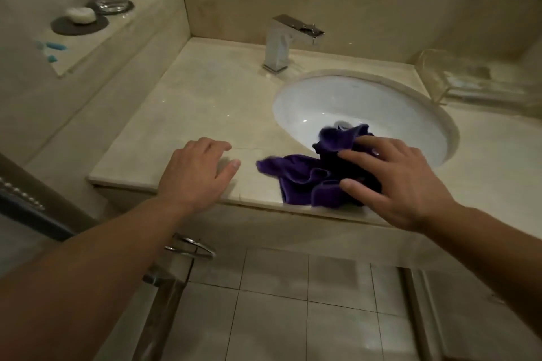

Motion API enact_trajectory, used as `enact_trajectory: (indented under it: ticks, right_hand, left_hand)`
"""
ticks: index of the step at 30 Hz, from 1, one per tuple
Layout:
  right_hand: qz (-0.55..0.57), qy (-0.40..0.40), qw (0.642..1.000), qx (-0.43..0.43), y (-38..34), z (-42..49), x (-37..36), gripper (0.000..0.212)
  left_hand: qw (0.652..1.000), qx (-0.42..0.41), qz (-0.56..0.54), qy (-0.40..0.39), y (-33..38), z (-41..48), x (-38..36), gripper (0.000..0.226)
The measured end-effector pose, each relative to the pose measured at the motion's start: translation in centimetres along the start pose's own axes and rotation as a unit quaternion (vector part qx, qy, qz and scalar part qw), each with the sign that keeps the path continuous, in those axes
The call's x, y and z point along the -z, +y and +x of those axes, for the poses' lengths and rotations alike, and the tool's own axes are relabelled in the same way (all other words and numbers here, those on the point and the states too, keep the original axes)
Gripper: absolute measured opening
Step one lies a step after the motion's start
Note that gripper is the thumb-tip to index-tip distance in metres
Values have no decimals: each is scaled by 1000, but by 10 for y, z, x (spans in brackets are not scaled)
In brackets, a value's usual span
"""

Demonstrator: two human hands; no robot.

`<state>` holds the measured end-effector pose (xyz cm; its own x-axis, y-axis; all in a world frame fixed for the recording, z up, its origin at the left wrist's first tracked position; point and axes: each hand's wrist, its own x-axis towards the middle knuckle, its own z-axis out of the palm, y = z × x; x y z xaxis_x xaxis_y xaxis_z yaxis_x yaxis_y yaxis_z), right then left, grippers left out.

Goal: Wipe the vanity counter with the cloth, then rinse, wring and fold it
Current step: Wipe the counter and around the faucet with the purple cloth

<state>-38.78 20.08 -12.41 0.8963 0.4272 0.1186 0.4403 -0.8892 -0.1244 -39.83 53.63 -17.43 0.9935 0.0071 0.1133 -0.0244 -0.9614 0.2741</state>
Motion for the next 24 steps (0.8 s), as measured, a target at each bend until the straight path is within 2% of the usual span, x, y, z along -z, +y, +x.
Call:
enact_trajectory:
  ticks: [4, 6, 10, 14, 18, 21, 24]
  right_hand:
    - [121, 18, 981, -153, 1, 17, -15, 81]
    - [154, 1, 973, -174, -5, 26, -30, 88]
    - [92, -6, 982, -162, -36, 29, -56, 73]
    - [60, -5, 982, -180, -60, 38, -68, 84]
    - [50, -22, 985, -162, -106, 57, -74, 85]
    - [77, -43, 990, -113, -145, 78, -77, 83]
    - [109, -66, 992, -21, -175, 96, -81, 83]
  left_hand:
    - [999, 25, -18, 24, 1, 5, -5, 46]
    - [999, 28, -24, 28, 0, 4, -7, 54]
    - [999, 25, -18, 34, -9, 3, -9, 58]
    - [996, 61, -36, 51, -29, 5, -1, 66]
    - [995, 85, -16, 55, -51, 8, 14, 57]
    - [992, 104, -16, 73, -69, 7, 22, 58]
    - [989, 122, -14, 77, -81, 2, 27, 58]
